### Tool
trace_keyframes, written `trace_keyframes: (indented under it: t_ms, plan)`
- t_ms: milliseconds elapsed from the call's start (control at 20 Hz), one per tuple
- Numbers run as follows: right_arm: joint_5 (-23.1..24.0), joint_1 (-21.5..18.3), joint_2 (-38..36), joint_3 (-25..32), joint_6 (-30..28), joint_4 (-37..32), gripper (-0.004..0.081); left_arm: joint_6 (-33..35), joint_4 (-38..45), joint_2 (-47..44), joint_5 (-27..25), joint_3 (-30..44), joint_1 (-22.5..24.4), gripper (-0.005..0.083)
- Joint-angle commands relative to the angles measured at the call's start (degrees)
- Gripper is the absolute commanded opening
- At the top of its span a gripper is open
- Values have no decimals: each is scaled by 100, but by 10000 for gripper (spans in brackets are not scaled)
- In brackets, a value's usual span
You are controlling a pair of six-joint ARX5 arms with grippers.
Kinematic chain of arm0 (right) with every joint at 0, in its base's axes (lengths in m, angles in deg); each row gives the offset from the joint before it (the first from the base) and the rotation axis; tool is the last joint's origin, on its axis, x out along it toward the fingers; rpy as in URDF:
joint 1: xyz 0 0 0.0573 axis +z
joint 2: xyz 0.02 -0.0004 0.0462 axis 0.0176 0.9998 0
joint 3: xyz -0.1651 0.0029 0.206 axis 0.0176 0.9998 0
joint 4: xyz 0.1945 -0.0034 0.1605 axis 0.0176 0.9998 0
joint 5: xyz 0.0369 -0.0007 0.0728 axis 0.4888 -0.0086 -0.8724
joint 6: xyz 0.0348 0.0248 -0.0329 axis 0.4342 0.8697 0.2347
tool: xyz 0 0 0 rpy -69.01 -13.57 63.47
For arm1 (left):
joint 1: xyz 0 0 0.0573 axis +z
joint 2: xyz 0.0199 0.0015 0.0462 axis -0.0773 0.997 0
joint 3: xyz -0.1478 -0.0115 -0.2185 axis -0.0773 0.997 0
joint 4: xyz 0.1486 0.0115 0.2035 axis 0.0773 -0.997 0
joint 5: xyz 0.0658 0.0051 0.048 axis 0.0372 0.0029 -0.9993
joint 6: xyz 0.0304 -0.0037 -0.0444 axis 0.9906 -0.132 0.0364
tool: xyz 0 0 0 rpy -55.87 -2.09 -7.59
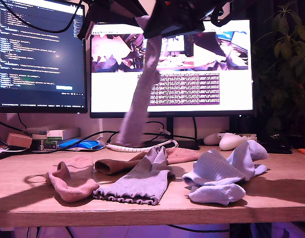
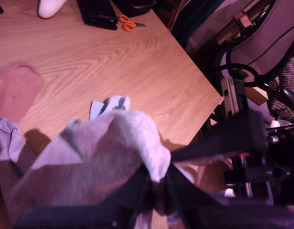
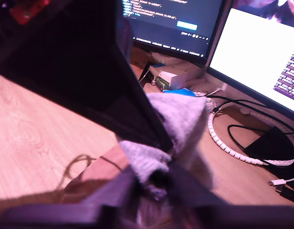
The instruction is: Pair up the socks based on colour and pattern, by placing them on top of one another
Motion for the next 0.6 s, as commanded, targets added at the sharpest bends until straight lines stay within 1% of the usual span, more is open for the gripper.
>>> trace_keyframes:
  t_ms: [0, 50, 100, 150, 250, 300, 400, 450, 500, 550]
  plan:
    - [-2, 20, 42, 66, 4, -68, -12, 7, 35, 55, 28, 39, -22, 192]
    - [0, 7, 42, 66, 7, -46, -12, 66, 26, 55, 37, 39, -22, 292]
    - [-7, -15, 42, 66, 7, -15, -12, 118, -17, 55, 63, 39, -22, 364]
    - [-4, -33, 42, 66, 7, 17, -12, 168, -94, 52, 127, 37, -20, 393]
    - [-9, -107, 42, 66, 7, 122, -12, 546, -409, 42, 162, -11, 4, 391]
    - [-37, -184, 42, 66, 7, 173, -12, 581, -564, 15, 155, -39, 52, 360]
    - [-164, -323, 39, 66, 9, 310, -12, 1032, -817, -57, 131, -114, 181, 247]
    - [-297, -391, 35, 66, 22, 393, -12, 1073, -894, -98, 63, -136, 234, 151]
    - [-433, -431, 35, 66, 55, 468, -12, 1368, -981, -188, -11, -136, 297, 43]
    - [-590, -470, 33, 66, 129, 527, -12, 1626, -1051, -258, -173, -133, 350, -26]
